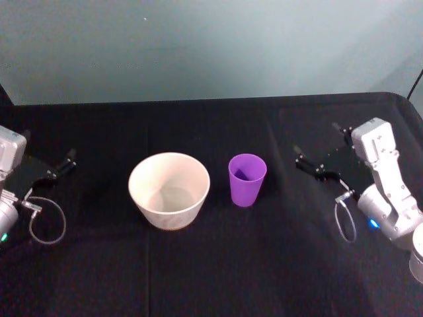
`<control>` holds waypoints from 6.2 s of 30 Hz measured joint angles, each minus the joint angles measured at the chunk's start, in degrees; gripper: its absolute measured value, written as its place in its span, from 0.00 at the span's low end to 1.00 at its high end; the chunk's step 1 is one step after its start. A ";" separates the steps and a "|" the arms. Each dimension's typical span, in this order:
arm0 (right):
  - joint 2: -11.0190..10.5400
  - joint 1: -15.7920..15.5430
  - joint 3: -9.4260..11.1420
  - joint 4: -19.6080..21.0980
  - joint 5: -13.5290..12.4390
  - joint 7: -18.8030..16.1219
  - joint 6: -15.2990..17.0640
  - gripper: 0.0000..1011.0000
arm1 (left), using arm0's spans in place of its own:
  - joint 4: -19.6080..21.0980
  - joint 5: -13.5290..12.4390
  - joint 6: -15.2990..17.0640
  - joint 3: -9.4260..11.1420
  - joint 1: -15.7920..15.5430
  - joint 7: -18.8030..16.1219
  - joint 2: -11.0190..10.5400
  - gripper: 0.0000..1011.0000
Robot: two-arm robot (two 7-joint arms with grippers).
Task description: Pick up the cup and pour the mung beans from the cup into the bowl.
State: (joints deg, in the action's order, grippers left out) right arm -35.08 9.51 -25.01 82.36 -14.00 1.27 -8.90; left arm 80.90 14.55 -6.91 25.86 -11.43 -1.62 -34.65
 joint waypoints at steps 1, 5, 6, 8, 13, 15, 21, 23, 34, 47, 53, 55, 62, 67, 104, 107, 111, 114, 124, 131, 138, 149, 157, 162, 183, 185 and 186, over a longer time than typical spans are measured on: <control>-0.16 -0.45 0.19 0.28 0.01 -0.08 -0.38 0.99 | 0.00 0.00 0.00 0.00 0.00 0.00 0.00 0.99; -1.04 -2.95 1.51 1.72 -0.77 -1.14 -2.49 0.99 | 0.00 0.00 0.00 0.00 0.00 0.00 0.00 0.99; -1.24 -3.50 1.82 1.93 -1.22 -1.58 -3.08 0.99 | 0.00 0.00 0.00 0.00 0.00 0.00 0.00 0.99; -1.91 -5.17 2.67 2.30 -3.06 -3.59 -4.95 0.99 | 0.00 0.00 0.00 0.00 0.00 0.00 0.00 0.99; -2.96 -7.51 3.53 2.20 -7.72 -10.15 -8.42 0.99 | 0.00 0.00 0.00 0.00 0.00 0.00 0.00 0.99; -3.03 -7.71 3.38 1.81 -9.07 -12.60 -9.09 0.99 | 0.00 0.00 0.00 0.00 0.00 0.00 0.00 0.99; -1.73 -6.63 1.75 -0.49 -12.21 -20.36 -9.80 0.99 | 0.00 0.00 0.00 0.00 0.00 0.00 0.00 0.99; -0.63 -5.80 1.14 -1.62 -12.77 -22.20 -9.80 0.99 | 0.00 0.00 0.00 0.00 0.00 0.00 0.00 0.99; 4.26 -2.47 -0.60 -5.31 -11.24 -24.73 -8.94 0.99 | 0.00 0.00 0.00 0.00 0.00 0.00 0.00 0.99; 8.84 0.74 -0.56 -9.23 -9.11 -25.07 -8.41 0.99 | 0.00 0.00 0.00 0.00 0.00 0.00 0.00 0.99; 10.07 1.70 -0.10 -10.35 -8.58 -25.68 -8.10 0.99 | 0.00 0.00 0.00 0.00 0.00 0.00 0.00 0.99; 10.63 2.11 0.04 -10.95 -8.23 -25.72 -8.02 0.99 | 0.00 0.00 0.00 0.00 0.00 0.00 0.00 0.99; 12.36 3.35 0.48 -13.29 -7.28 -25.95 -7.95 0.99 | 0.00 0.00 0.00 0.00 0.00 0.00 0.00 0.99; 13.24 3.80 0.81 -14.13 -6.63 -26.38 -8.13 0.99 | 0.00 0.00 0.00 0.00 0.00 0.00 0.00 0.99; 14.36 3.79 2.41 -13.76 -5.15 -27.67 -8.02 0.86 | 0.00 0.00 0.00 0.00 0.00 0.00 0.00 0.99; 14.35 3.79 2.40 -13.75 -5.17 -27.64 -8.02 0.80 | 0.00 0.00 0.00 0.00 0.00 0.00 0.00 0.99; 14.34 3.79 2.40 -13.75 -5.19 -27.63 -8.03 0.77 | 0.00 0.00 0.00 0.00 0.00 0.00 0.00 0.99; 14.32 3.79 2.40 -13.75 -5.22 -27.62 -8.03 0.76 | 0.00 0.00 0.00 0.00 0.00 0.00 0.00 0.99; 13.68 2.48 3.09 -10.77 -2.84 -26.24 -8.89 0.74 | 0.00 0.00 0.00 0.00 0.00 0.00 0.00 0.99; 12.16 -0.34 5.40 -3.80 -0.51 -23.71 -8.69 0.74 | 0.00 0.00 0.00 0.00 0.00 0.00 0.00 0.99; 10.45 -4.06 9.20 5.42 -2.20 -23.00 -5.84 0.74 | 0.00 0.00 0.00 0.00 0.00 0.00 0.00 0.99; 8.45 -10.95 15.25 20.68 -6.64 -22.63 0.81 0.74 | 0.00 0.00 0.00 0.00 0.00 0.00 0.00 0.99; 7.81 -13.08 18.18 26.80 -8.06 -21.20 3.92 0.74 | 0.00 0.00 0.00 0.00 0.00 0.00 0.00 0.99; 7.44 -11.41 19.02 28.53 -7.76 -20.33 6.60 0.74 | 0.00 0.00 0.00 0.00 0.00 0.00 0.00 0.99; 6.72 -8.29 19.28 29.68 -6.53 -19.96 9.30 0.74 | 0.00 0.00 0.00 0.00 0.00 0.00 0.00 0.99; 6.72 -8.32 19.28 29.67 -6.54 -19.97 9.26 0.74 | 0.00 0.00 0.00 0.00 0.00 0.00 0.00 0.99; 6.73 -8.34 19.28 29.66 -6.54 -19.97 9.24 0.74 | 0.00 0.00 0.00 0.00 0.00 0.00 0.00 0.99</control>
State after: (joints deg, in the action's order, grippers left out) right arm -28.35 1.17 -5.73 112.02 -20.54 -18.70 0.34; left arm 80.90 14.55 -6.91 25.86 -11.43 -1.62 -34.65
